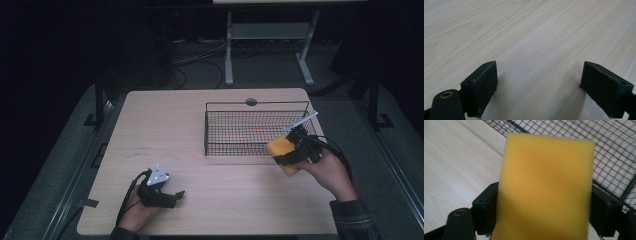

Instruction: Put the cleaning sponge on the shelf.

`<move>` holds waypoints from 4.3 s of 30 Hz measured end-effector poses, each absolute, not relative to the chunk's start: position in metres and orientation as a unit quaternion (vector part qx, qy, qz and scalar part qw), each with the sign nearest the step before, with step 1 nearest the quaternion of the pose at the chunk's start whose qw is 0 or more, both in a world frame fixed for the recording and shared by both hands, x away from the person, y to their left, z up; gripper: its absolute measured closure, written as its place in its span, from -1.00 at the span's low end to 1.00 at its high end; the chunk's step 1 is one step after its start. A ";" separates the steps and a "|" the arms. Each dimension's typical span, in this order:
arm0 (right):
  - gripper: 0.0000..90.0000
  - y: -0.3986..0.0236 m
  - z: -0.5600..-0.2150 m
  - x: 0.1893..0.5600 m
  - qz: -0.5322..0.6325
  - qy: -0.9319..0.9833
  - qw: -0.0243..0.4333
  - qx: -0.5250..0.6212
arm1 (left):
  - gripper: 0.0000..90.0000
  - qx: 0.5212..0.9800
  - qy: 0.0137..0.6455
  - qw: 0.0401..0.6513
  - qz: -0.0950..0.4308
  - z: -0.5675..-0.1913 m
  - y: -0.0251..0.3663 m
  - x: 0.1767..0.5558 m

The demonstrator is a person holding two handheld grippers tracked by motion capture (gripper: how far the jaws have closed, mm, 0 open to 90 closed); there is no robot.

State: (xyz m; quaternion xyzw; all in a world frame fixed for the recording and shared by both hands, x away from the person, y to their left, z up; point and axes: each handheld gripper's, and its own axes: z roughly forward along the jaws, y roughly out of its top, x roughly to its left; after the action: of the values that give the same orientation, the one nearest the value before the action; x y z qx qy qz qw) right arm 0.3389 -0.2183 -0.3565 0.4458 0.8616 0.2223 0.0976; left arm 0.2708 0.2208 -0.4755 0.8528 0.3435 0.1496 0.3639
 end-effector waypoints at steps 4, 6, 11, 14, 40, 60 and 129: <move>-0.53 -0.226 -0.354 0.346 0.220 0.856 0.101 0.457 | -0.71 0.853 0.343 0.363 0.149 -0.475 0.221 0.271; -0.52 -0.228 -0.354 0.348 0.220 0.854 0.101 0.460 | -0.71 0.854 0.343 0.363 0.149 -0.475 0.221 0.271; -0.53 -0.238 -0.351 0.361 0.220 0.846 0.107 0.474 | -0.71 0.854 0.342 0.362 0.150 -0.475 0.221 0.271; -0.53 -0.241 -0.349 0.365 0.220 0.842 0.111 0.479 | -0.71 0.854 0.342 0.363 0.150 -0.475 0.221 0.271; -0.53 -0.262 -0.349 0.423 0.211 0.802 0.135 0.542 | -0.71 0.853 0.343 0.364 0.149 -0.475 0.221 0.271; -0.53 -0.259 -0.373 0.456 0.198 0.783 0.129 0.575 | -0.71 0.853 0.343 0.364 0.149 -0.475 0.221 0.271; -0.69 -0.262 -0.367 0.404 0.246 0.796 0.122 0.539 | -0.71 0.854 0.343 0.362 0.149 -0.475 0.221 0.271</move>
State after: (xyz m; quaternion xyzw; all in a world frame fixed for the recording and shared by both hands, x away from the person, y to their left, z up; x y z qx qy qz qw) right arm 0.4035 -0.2620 -0.3666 0.5390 0.7961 0.2464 0.1223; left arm 0.2710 0.2208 -0.4753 0.8540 0.3427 0.1487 0.3620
